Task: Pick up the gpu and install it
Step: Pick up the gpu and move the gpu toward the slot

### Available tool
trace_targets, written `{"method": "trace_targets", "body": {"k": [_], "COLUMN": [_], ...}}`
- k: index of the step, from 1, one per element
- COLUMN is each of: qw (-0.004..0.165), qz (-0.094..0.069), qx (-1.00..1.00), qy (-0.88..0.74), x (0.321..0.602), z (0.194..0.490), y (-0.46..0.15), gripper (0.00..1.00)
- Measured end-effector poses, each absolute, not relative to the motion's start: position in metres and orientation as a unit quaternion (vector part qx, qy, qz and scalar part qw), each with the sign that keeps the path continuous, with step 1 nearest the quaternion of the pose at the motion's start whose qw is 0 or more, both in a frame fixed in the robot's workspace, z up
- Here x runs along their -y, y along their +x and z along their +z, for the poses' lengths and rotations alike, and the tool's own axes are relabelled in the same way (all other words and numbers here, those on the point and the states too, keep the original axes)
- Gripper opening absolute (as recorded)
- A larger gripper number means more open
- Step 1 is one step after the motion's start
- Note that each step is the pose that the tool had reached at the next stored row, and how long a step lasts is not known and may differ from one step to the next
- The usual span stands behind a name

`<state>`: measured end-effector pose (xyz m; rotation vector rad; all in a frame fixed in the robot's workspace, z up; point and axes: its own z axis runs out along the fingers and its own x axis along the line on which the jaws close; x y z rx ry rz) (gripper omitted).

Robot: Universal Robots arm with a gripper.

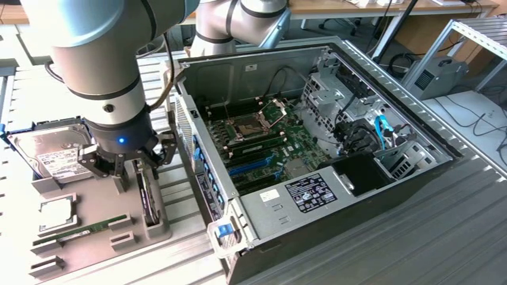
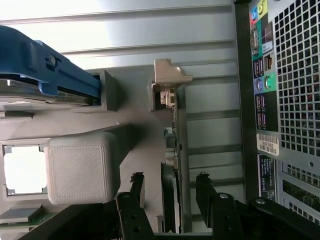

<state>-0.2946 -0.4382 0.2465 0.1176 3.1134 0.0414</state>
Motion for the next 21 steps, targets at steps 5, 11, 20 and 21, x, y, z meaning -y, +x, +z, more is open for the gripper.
{"method": "trace_targets", "body": {"k": [5, 11, 20, 21], "qw": [0.013, 0.013, 0.014, 0.015], "qz": [0.013, 0.013, 0.013, 0.013], "qx": [-0.999, -0.999, -0.999, -0.999], "qy": [0.038, 0.038, 0.038, 0.038], "x": [0.4380, 0.4380, 0.4364, 0.4361], "z": [0.2427, 0.2398, 0.2432, 0.2451], "y": [-0.2946, -0.2946, -0.2947, -0.2947], "gripper": [0.55, 0.55, 0.55, 0.55]}}
